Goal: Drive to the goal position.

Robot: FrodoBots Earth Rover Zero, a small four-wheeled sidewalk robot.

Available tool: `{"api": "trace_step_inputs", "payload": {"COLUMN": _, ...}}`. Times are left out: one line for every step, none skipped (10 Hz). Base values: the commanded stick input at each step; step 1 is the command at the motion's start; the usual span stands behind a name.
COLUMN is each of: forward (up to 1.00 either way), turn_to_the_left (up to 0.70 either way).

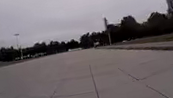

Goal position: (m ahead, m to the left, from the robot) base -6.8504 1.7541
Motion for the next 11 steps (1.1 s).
{"api": "trace_step_inputs", "payload": {"forward": 0.7, "turn_to_the_left": 0.0}}
{"api": "trace_step_inputs", "payload": {"forward": 0.7, "turn_to_the_left": 0.0}}
{"api": "trace_step_inputs", "payload": {"forward": 0.7, "turn_to_the_left": 0.0}}
{"api": "trace_step_inputs", "payload": {"forward": 0.7, "turn_to_the_left": 0.0}}
{"api": "trace_step_inputs", "payload": {"forward": 0.7, "turn_to_the_left": 0.0}}
{"api": "trace_step_inputs", "payload": {"forward": 0.7, "turn_to_the_left": 0.0}}
{"api": "trace_step_inputs", "payload": {"forward": 0.7, "turn_to_the_left": 0.0}}
{"api": "trace_step_inputs", "payload": {"forward": 0.7, "turn_to_the_left": 0.0}}
{"api": "trace_step_inputs", "payload": {"forward": 0.7, "turn_to_the_left": 0.0}}
{"api": "trace_step_inputs", "payload": {"forward": 0.7, "turn_to_the_left": 0.0}}
{"api": "trace_step_inputs", "payload": {"forward": 0.7, "turn_to_the_left": 0.0}}
